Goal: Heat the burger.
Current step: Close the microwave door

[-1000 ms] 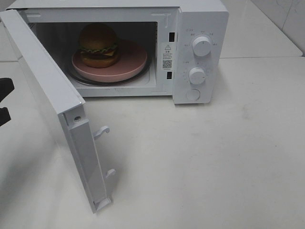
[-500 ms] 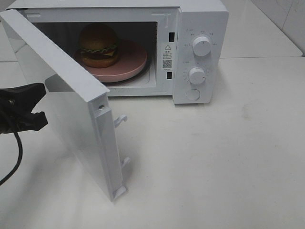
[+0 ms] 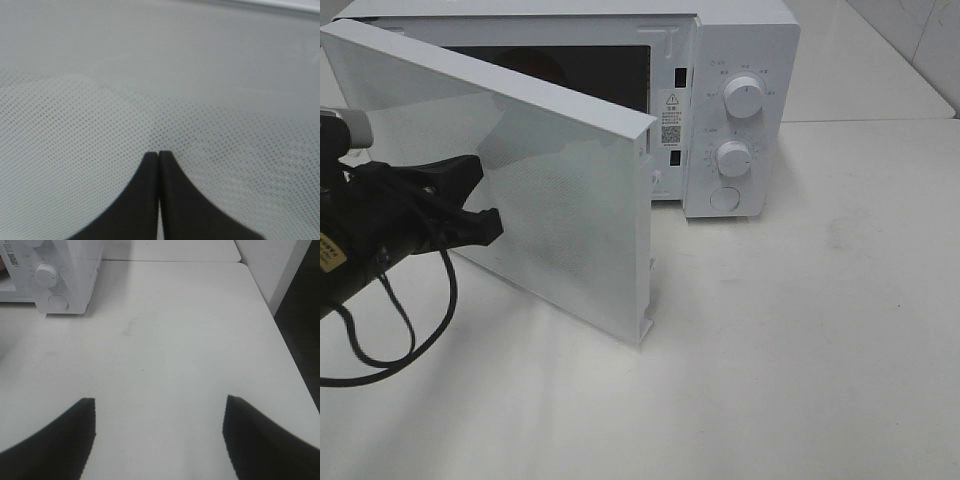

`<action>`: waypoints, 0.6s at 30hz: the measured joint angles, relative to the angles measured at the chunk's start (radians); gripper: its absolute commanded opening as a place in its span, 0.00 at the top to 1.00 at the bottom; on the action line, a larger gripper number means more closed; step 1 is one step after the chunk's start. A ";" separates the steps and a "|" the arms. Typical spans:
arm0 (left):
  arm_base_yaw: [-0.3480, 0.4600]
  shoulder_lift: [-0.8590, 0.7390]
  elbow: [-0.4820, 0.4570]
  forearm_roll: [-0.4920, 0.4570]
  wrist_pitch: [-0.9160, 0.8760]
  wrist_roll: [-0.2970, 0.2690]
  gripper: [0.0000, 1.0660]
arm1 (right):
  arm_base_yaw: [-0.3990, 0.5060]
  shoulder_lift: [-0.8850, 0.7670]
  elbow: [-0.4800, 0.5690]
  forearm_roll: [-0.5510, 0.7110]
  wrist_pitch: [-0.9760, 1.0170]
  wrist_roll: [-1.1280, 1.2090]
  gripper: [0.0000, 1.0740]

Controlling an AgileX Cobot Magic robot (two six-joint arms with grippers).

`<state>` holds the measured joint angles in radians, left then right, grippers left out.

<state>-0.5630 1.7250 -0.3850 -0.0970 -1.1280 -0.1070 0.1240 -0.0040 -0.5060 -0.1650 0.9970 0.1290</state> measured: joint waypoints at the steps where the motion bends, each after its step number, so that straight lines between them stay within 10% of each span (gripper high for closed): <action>1: -0.019 0.016 -0.027 -0.032 0.001 0.009 1.00 | 0.000 0.000 0.000 0.000 0.000 0.000 0.34; 18: -0.123 0.117 -0.277 -0.293 0.145 0.179 1.00 | 0.000 0.000 0.000 0.000 0.000 0.000 0.34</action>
<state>-0.6860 1.8420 -0.6620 -0.3900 -0.9830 0.0720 0.1240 -0.0040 -0.5060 -0.1650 0.9970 0.1290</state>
